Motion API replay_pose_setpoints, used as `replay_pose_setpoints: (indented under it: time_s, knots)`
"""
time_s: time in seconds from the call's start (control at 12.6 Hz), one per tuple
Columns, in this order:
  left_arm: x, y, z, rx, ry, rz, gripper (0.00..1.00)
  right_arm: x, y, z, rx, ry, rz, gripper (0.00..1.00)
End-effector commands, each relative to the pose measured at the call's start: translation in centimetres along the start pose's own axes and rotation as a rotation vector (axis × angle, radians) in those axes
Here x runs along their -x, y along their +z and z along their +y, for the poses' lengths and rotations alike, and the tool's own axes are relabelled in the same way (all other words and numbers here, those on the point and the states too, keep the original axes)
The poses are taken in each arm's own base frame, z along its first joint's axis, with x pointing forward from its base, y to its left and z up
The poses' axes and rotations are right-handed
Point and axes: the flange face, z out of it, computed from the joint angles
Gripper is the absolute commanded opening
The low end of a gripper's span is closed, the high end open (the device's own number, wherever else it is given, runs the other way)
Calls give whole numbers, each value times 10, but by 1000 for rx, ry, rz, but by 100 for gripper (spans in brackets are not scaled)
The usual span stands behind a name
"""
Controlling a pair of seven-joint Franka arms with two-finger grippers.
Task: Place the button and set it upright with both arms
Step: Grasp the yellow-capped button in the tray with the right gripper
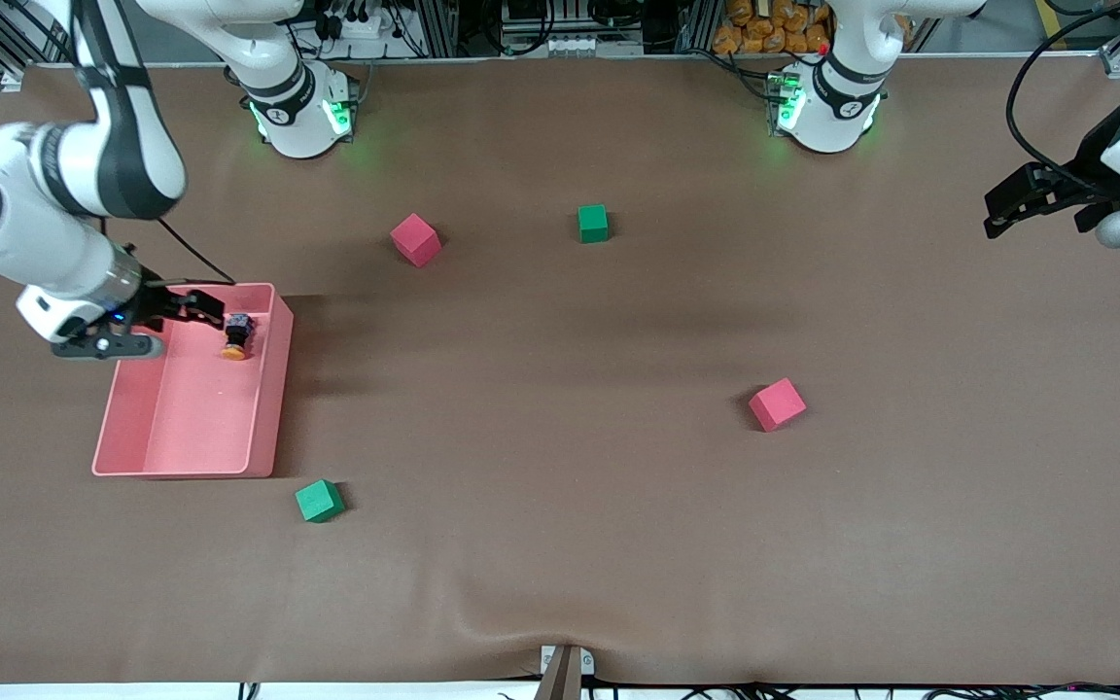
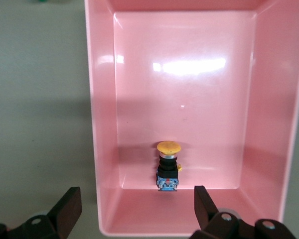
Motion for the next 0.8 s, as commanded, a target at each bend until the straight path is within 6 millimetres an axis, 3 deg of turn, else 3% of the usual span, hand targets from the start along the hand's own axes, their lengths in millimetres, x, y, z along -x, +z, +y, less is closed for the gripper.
replay_pose_setpoints:
  time_s: [0.0, 0.16, 0.4, 0.72]
  knots:
    - [1, -1, -3, 14, 14, -11, 100, 2, 37, 12, 15, -40, 24, 100]
    - [1, -2, -3, 14, 16, -13, 100, 10, 67, 31, 16, -20, 41, 100]
    - [2, -1, -6, 13, 10, -22, 100, 17, 91, 59, 12, -19, 16, 100]
    - [0, 4, -2, 11, 14, -31, 100, 22, 142, 58, 0, 4, -22, 100]
